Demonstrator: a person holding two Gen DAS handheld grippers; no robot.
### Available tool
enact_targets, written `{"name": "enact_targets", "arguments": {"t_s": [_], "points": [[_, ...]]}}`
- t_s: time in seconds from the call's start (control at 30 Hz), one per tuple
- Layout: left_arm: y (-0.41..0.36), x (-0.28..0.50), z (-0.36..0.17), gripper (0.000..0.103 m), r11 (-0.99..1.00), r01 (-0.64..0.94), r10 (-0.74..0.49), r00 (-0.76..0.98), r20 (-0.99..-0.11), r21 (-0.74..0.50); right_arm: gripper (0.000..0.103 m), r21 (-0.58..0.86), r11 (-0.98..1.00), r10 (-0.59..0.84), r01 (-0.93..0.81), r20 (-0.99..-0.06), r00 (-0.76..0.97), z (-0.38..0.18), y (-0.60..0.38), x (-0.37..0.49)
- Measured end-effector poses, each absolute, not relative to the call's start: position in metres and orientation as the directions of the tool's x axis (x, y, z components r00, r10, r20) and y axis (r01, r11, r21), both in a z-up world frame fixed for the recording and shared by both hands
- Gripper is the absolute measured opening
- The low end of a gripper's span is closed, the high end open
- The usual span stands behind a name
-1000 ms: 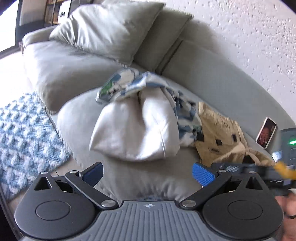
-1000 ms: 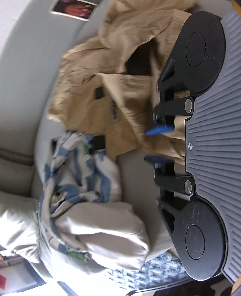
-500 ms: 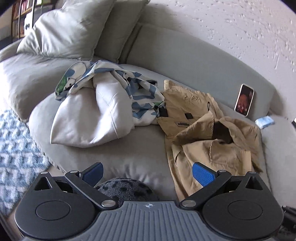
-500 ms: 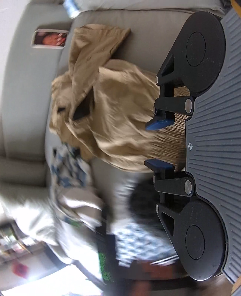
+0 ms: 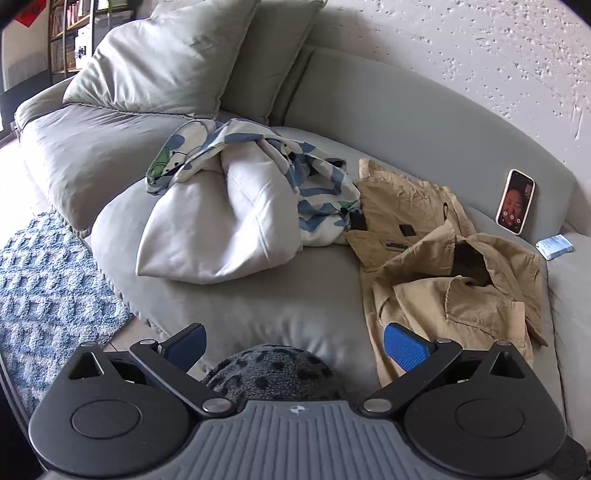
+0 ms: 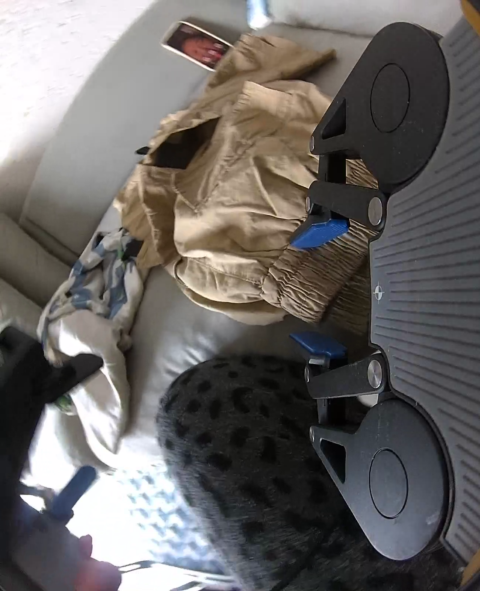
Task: Fold clothes
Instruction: 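Grasp the khaki garment drawstring with the right gripper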
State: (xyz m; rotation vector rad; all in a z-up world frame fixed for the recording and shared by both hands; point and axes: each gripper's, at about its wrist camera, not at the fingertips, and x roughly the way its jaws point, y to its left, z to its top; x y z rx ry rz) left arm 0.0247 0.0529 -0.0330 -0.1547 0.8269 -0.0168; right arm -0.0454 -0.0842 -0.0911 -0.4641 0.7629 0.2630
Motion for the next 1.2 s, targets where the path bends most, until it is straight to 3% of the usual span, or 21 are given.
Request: {"name": "enact_targets", "arguments": {"t_s": [0.43,0.57,0.7,0.83,1.0,1.2], "points": [[0.048,0.024,-0.036,0.102,0.988,-0.05,-0.078,0.667,-0.741,-0.149,0.044,-0.653,0.65,-0.071,-0.39,-0.562,0.824,-0.114,-0.057,-0.073],[0.046,0.027,-0.039,0.102,0.987,-0.05,-0.085,0.655,-0.751,-0.155,0.051,-0.657,0.621,-0.046,-0.427,-0.575,0.817,-0.115,-0.053,-0.075],[0.043,0.024,-0.037,0.102,0.988,-0.034,-0.091,0.663,-0.743,-0.151,0.046,-0.659,0.616,-0.058,-0.431,-0.583,0.81,-0.118,-0.053,-0.07],[0.043,0.023,-0.036,0.102,0.989,-0.034,-0.086,0.667,-0.74,-0.146,0.031,-0.558,0.716,-0.025,-0.42,-0.621,0.783,-0.107,-0.064,-0.064],[0.042,0.025,-0.033,0.102,0.985,-0.051,-0.09,0.669,-0.738,-0.166,0.011,-0.493,0.804,-0.033,-0.333,-0.595,0.803,-0.087,-0.082,-0.059],[0.038,0.019,-0.024,0.102,0.984,-0.029,-0.107,0.69,-0.716,-0.175,0.007,-0.227,0.936,0.048,-0.268,-0.672,0.739,-0.063,-0.115,-0.044]]}}
